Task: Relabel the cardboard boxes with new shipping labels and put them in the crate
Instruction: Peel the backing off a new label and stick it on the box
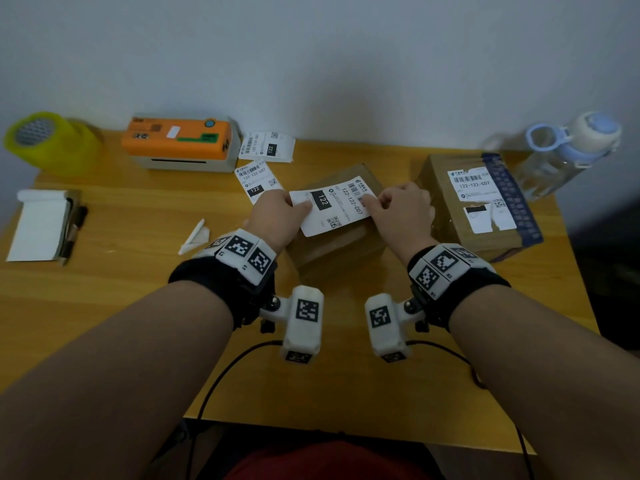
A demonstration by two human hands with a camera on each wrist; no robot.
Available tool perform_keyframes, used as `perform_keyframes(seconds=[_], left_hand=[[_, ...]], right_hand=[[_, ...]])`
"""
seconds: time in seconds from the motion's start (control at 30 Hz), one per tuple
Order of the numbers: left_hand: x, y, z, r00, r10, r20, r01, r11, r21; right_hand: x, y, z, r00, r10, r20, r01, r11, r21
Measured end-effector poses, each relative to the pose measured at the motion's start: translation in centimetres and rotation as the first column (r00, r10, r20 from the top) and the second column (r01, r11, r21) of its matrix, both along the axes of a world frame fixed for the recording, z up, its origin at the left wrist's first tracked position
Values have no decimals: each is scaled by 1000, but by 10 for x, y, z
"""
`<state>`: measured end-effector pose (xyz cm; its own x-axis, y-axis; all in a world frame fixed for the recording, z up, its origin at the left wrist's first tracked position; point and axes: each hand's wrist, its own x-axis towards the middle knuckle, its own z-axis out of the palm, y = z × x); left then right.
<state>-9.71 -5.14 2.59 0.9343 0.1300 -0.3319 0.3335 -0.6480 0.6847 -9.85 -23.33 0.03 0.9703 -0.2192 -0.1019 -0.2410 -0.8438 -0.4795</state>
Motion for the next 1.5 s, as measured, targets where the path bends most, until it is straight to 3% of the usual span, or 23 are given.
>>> perform_keyframes(seconds=[0.27,0.43,0.53,0.6,0.67,0.73,1.07,1.13,1.27,1.4,1.5], left_hand=[[-2,-5,-7,1000,21,-20,-19,995,99],[-2,-4,-12,1000,16,-20,-15,998,68],[-1,-3,-15,999,23,-23,-22,999,35],[-1,-3,-16,999,27,-19,-27,1000,14],[-2,-3,-17,999,38,-15,-38,999,4],[-2,-3,-18,999,44,-10,-44,999,9],[0,0,-14,998,54,-26,-54,998,-10],[0,1,-14,998,53,-19,-53,998,-20],[-1,3,-13,999,48,-16,-48,999,-21],[-1,6,-11,998,50,-27,-51,998,-26],[-3,9,-14,998,59,-10,-59,998,-36]], right_hand=[[2,-3,-6,996,67,66,-62,996,-68],[0,-9,-11,994,5,110,4,997,-83],[2,-10,-7,966,167,195,-136,977,-164],[5,-1,-2,891,440,106,-394,869,-300],[6,11,-4,740,669,-70,-647,681,-342],[5,16,-11,643,736,-210,-757,571,-317],[13,-14,-12,769,554,-320,-639,638,-431],[8,0,-10,760,564,-323,-648,627,-431],[-3,19,-11,671,678,-299,-735,558,-384],[5,-5,-10,712,628,-314,-702,622,-348],[7,-16,-10,726,605,-328,-687,614,-388]])
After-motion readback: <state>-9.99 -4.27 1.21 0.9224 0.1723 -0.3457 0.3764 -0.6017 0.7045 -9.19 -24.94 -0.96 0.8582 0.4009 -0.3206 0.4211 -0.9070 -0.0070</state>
